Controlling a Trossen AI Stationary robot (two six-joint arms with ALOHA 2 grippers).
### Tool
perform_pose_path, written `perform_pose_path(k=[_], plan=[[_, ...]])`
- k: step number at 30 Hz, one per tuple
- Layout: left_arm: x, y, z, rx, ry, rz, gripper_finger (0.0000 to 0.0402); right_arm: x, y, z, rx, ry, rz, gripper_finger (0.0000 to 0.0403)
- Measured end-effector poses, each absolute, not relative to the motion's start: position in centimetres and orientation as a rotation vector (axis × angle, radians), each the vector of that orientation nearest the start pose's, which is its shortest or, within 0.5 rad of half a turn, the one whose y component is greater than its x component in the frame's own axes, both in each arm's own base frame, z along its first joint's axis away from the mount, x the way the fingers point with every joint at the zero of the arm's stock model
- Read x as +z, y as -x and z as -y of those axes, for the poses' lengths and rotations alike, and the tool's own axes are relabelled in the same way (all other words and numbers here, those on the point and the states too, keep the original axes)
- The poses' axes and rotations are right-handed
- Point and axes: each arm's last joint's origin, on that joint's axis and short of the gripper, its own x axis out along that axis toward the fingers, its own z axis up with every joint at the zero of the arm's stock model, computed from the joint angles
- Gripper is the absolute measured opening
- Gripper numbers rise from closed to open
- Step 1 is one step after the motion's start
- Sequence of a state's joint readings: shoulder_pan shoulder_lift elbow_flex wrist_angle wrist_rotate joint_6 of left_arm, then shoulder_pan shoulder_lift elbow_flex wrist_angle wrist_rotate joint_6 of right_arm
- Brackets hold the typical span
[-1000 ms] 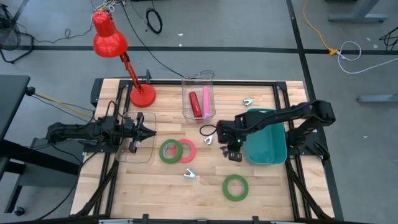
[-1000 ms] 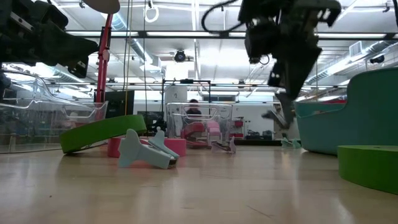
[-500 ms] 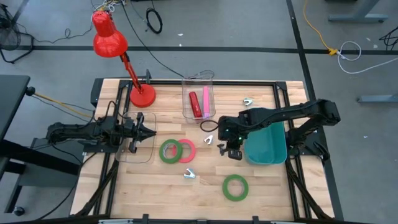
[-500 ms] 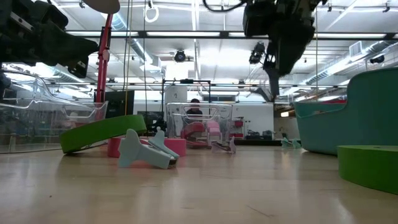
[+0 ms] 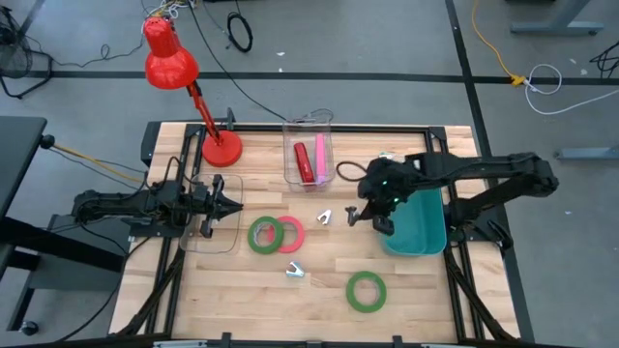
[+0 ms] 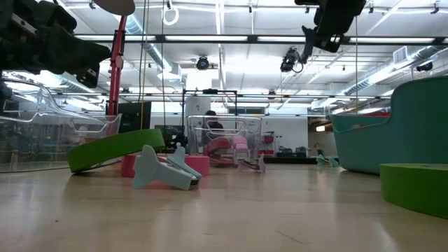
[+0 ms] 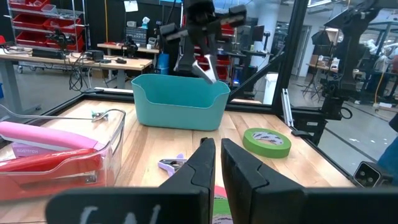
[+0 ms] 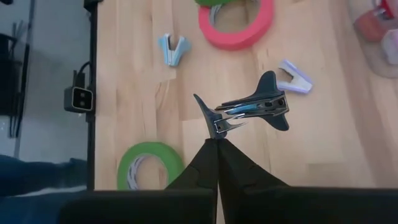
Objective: Pick and place Stapler, Stapler remover, tape
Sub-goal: Put the blue staple remover into the blue bin
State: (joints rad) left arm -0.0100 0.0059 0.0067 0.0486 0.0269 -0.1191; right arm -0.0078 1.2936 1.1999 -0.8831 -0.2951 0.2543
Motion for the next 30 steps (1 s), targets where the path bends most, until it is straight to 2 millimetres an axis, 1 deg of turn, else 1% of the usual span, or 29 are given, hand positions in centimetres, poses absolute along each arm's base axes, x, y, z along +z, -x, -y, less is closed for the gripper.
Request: perform_pose_path(k=[5, 9, 16, 25, 30], plan=[[17.0, -9.8, 0.2, -0.040, 0.118, 0.047, 0.0030, 32.2, -23.8, 0.0, 0.098, -0.384, -0.996, 0.0000], [17.0, -9.8, 0.2, -0.040, 0.118, 0.047, 0.0030, 32.1, -23.0, 0.6, 0.064, -0.395, -1.029, 0.0000], [17.0, -9.8, 0.2, -0.040, 0.119, 0.047, 0.0030, 30.8, -20.8, 1.4, 0.014, -0.415, -1.162, 0.0000], [17.0, -9.8, 0.2, -0.040, 0.119, 0.047, 0.0030, 30.5, -18.6, 2.4, -0.034, -0.397, -1.318, 0.0000], [17.0, -9.8, 0.2, -0.040, 0.118, 0.047, 0.0030, 30.3, -17.8, 2.8, -0.076, -0.360, -1.390, 0.0000]])
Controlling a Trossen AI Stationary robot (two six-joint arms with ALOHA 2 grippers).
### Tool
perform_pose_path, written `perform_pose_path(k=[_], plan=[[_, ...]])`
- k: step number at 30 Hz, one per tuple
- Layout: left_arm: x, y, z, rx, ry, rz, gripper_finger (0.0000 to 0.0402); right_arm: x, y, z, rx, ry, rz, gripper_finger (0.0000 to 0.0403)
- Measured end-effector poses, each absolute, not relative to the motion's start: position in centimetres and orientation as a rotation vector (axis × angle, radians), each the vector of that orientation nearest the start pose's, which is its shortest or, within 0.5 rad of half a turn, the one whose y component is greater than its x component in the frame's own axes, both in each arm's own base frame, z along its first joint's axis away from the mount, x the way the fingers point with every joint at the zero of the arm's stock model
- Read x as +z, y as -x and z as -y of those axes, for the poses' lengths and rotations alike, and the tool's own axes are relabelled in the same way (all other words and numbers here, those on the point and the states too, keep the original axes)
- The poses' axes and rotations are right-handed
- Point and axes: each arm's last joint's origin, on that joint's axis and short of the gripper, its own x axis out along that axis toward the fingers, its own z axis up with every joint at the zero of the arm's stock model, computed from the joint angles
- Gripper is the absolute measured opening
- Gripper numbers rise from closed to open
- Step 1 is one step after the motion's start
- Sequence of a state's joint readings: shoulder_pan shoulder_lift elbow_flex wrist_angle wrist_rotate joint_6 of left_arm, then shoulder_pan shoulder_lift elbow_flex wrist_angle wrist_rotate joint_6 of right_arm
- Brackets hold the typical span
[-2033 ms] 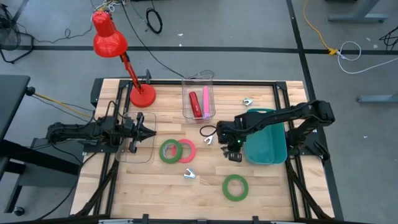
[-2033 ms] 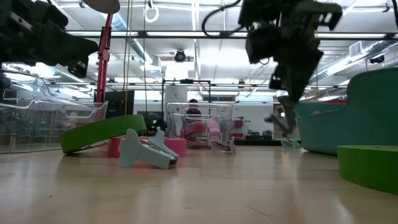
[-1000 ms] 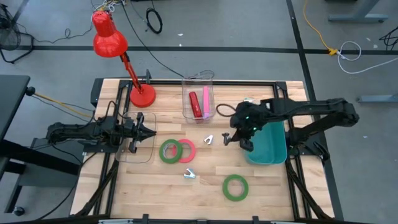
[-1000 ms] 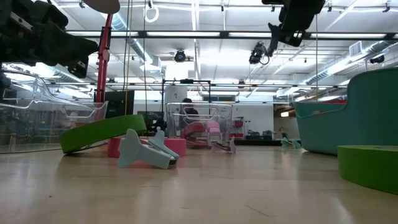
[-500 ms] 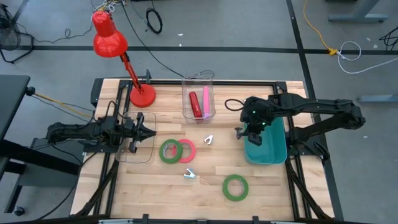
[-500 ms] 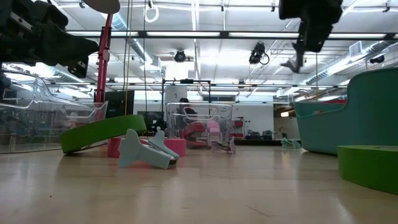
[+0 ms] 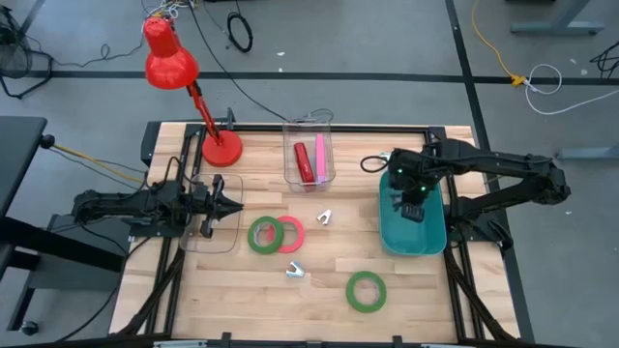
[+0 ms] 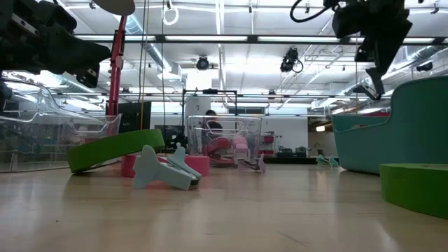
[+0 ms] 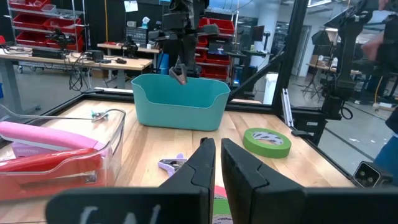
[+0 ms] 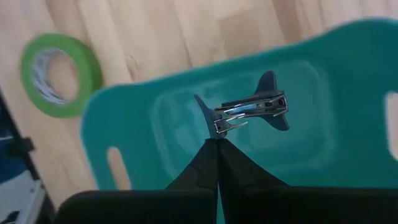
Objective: Pick and place Stapler, Stapler remover, tape
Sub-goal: Put the blue staple remover into the blue bin
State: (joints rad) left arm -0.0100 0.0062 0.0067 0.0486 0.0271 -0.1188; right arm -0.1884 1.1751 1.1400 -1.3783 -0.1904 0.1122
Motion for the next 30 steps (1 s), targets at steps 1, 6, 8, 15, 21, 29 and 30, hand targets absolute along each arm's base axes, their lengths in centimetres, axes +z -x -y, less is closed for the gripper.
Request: perform_pose_path(k=[1, 6, 8, 15, 21, 29, 30], plan=[[17.0, -9.8, 0.2, -0.040, 0.119, 0.047, 0.0030, 30.3, -17.7, 2.9, -0.084, -0.355, -1.399, 0.0000], [17.0, -9.8, 0.2, -0.040, 0.119, 0.047, 0.0030, 29.9, -17.3, 3.0, -0.094, -0.353, -1.449, 0.0000], [17.0, -9.8, 0.2, -0.040, 0.118, 0.047, 0.0030, 29.2, -17.1, 3.0, -0.094, -0.357, -1.483, 0.0000], [17.0, -9.8, 0.2, -0.040, 0.119, 0.047, 0.0030, 25.6, -16.2, 2.3, -0.078, -0.346, -1.641, 0.0000], [17.0, -9.8, 0.2, -0.039, 0.118, 0.047, 0.0030, 24.2, -15.7, 2.0, -0.085, -0.356, -1.697, 0.0000], [17.0, -9.8, 0.2, -0.040, 0.118, 0.047, 0.0030, 24.0, -15.7, 2.1, -0.111, -0.327, -1.694, 0.0020], [17.0, -9.8, 0.2, -0.040, 0.118, 0.047, 0.0030, 24.0, -15.7, 2.2, -0.124, -0.318, -1.695, 0.0028]])
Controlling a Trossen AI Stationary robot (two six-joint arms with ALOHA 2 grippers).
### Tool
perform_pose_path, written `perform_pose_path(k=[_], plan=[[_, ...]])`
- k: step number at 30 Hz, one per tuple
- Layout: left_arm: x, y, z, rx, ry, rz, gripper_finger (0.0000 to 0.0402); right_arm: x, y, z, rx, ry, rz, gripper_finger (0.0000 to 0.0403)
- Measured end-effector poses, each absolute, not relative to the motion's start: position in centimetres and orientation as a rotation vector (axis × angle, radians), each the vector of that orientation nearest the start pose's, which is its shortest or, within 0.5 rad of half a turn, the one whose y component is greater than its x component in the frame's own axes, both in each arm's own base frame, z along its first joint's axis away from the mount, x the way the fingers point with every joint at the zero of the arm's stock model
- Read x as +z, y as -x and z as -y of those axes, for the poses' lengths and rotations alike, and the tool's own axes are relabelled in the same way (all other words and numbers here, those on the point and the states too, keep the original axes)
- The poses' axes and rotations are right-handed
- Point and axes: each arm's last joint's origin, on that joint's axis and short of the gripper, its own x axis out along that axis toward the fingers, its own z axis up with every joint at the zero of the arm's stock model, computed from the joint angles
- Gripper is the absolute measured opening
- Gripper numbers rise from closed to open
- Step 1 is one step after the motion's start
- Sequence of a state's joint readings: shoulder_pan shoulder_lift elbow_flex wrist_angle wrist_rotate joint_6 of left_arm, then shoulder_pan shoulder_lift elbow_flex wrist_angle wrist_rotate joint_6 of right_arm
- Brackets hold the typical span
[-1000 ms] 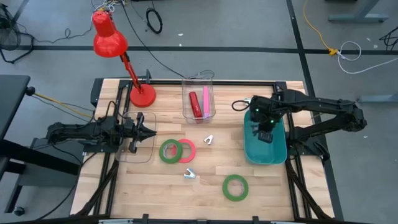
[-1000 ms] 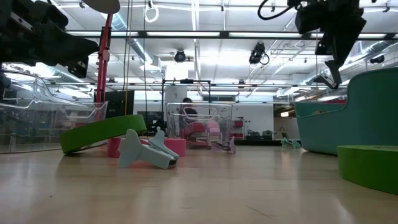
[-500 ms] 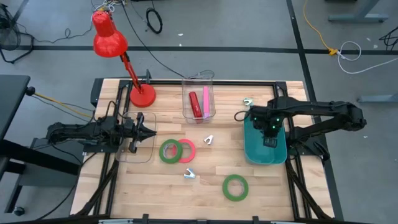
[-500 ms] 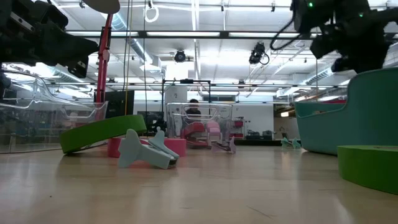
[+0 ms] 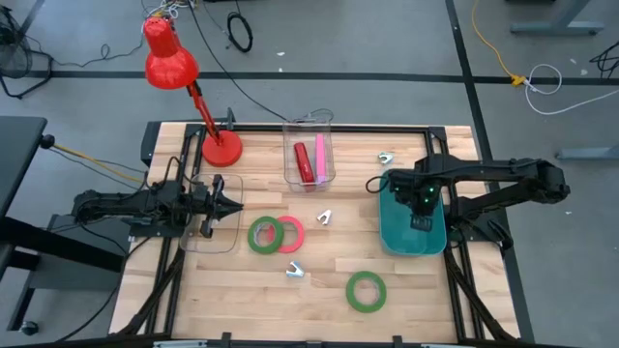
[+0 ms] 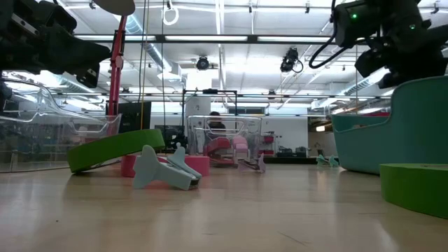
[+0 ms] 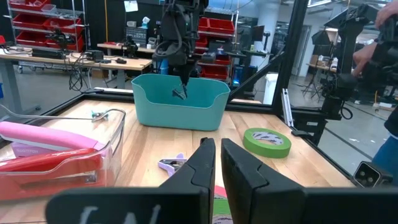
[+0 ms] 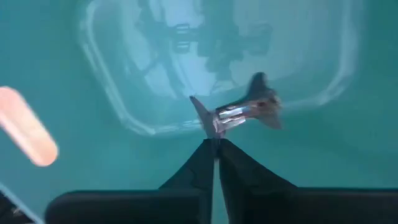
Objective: Pick and place Stapler, Stapler remover, tape
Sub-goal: Put the blue staple remover into the blue bin, then put the purple staple remover into the blue bin
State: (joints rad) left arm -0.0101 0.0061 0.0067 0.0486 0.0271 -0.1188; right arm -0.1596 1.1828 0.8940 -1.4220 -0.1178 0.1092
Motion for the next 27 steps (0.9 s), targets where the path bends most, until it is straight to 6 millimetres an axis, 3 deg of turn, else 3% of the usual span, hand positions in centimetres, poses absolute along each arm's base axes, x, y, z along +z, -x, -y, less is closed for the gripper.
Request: perform_pose_path(k=[9, 15, 22, 27], plan=[[17.0, -9.8, 0.2, -0.040, 0.119, 0.047, 0.0030, 24.0, -15.8, 2.2, -0.136, -0.314, -1.684, 0.0111], [17.0, -9.8, 0.2, -0.040, 0.119, 0.047, 0.0030, 24.2, -16.0, 2.2, -0.138, -0.321, -1.669, 0.0145], [17.0, -9.8, 0.2, -0.040, 0.119, 0.047, 0.0030, 26.8, -17.0, 2.4, -0.135, -0.295, -1.556, 0.0155], [17.0, -9.8, 0.2, -0.040, 0.119, 0.047, 0.0030, 29.1, -18.6, 2.8, -0.143, -0.223, -1.369, 0.0155]])
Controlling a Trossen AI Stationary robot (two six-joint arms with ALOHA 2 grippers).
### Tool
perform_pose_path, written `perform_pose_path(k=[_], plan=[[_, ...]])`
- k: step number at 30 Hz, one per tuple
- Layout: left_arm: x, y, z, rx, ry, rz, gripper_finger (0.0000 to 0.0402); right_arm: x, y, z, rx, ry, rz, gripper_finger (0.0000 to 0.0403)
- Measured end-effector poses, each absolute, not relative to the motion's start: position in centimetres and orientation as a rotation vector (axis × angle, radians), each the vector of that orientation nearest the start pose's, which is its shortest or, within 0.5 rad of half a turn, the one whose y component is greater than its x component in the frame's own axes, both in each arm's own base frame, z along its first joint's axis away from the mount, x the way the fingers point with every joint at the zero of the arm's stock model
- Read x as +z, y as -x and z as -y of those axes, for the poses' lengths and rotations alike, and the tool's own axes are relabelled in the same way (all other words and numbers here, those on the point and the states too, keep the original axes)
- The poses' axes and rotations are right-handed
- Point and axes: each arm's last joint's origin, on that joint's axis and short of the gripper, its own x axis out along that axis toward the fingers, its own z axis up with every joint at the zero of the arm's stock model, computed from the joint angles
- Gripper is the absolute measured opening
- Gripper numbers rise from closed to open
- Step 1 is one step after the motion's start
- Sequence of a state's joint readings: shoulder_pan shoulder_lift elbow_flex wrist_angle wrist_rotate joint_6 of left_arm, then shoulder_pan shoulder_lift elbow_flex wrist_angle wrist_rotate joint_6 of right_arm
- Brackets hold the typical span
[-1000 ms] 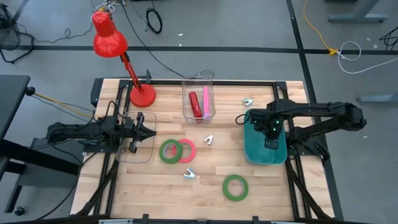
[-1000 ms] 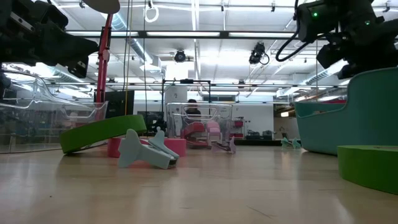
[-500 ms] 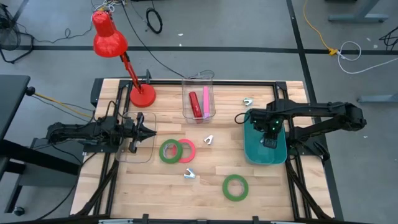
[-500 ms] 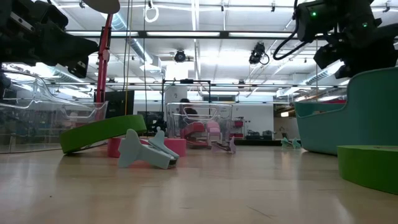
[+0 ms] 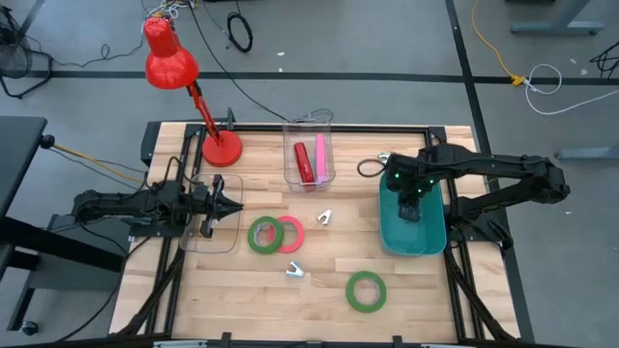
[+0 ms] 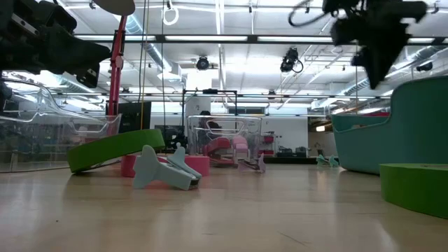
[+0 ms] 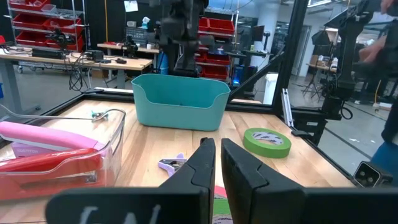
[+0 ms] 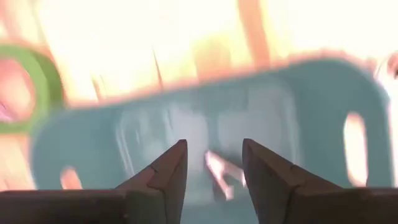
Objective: Pick and place Stapler, Stapler remover, tape
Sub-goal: Put the purple staple remover into the blue bin
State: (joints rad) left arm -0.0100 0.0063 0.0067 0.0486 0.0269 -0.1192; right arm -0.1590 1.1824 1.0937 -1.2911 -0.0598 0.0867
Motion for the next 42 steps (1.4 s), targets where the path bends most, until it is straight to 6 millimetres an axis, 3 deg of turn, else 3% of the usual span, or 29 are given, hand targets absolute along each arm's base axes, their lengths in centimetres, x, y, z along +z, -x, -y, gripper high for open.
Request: perform_pose_path(k=[7, 13, 20, 29, 42], plan=[[17.0, -9.8, 0.2, -0.040, 0.119, 0.047, 0.0030, 31.8, -21.1, 3.2, -0.082, -0.132, -1.053, 0.0155], [17.0, -9.8, 0.2, -0.040, 0.119, 0.047, 0.0030, 32.4, -22.8, 3.0, 0.036, -0.144, -0.916, 0.0155], [17.0, -9.8, 0.2, -0.040, 0.119, 0.047, 0.0030, 31.4, -24.4, 1.5, 0.132, -0.097, -0.932, 0.0155], [17.0, -9.8, 0.2, -0.040, 0.119, 0.047, 0.0030, 31.7, -25.0, 1.1, 0.038, -0.047, -0.877, 0.0155], [17.0, -9.8, 0.2, -0.040, 0.119, 0.047, 0.0030, 32.1, -25.4, 0.1, 0.069, -0.037, -0.821, 0.0155]])
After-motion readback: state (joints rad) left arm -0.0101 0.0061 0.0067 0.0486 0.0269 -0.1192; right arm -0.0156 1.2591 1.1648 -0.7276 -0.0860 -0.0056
